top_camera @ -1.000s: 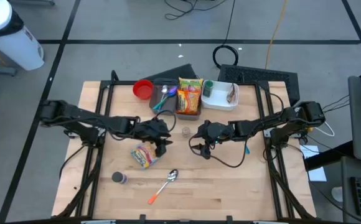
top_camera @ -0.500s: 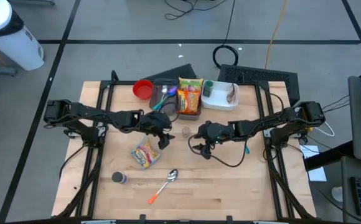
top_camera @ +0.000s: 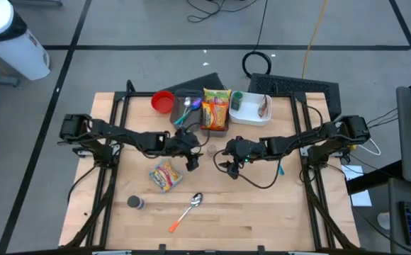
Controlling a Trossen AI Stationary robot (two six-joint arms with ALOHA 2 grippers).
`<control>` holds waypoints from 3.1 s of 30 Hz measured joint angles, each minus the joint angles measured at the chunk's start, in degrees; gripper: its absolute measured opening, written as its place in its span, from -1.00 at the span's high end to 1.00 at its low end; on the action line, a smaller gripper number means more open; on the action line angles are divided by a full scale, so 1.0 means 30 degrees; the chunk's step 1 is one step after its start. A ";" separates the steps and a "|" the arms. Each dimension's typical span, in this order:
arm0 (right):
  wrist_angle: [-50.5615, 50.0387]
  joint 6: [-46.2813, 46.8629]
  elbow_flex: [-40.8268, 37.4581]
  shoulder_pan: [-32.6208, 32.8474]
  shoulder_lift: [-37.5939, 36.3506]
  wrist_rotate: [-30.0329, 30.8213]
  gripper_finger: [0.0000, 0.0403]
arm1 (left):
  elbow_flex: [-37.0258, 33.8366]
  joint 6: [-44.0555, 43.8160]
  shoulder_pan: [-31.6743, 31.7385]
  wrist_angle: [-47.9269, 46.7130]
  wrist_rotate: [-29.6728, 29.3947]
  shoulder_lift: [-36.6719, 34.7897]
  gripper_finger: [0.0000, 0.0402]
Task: Pick & Place Food Item
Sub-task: Put the brown seasoning bottle into the white bin
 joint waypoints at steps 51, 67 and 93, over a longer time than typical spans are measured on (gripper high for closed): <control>0.3065 0.3181 -0.0007 -0.0902 0.0000 0.1073 -0.26 | -1.2593 0.0925 0.0269 0.7852 -0.1796 -1.4886 -0.13; 0.2994 0.3313 -0.0007 -0.0906 0.0000 0.1571 -0.26 | -1.2268 0.0424 0.0280 1.3788 0.0823 -0.6059 -0.14; 0.2387 0.2796 -0.0007 -0.0899 0.0000 0.1500 -0.26 | -0.4635 0.1618 0.0295 1.2605 0.2030 0.4124 -0.81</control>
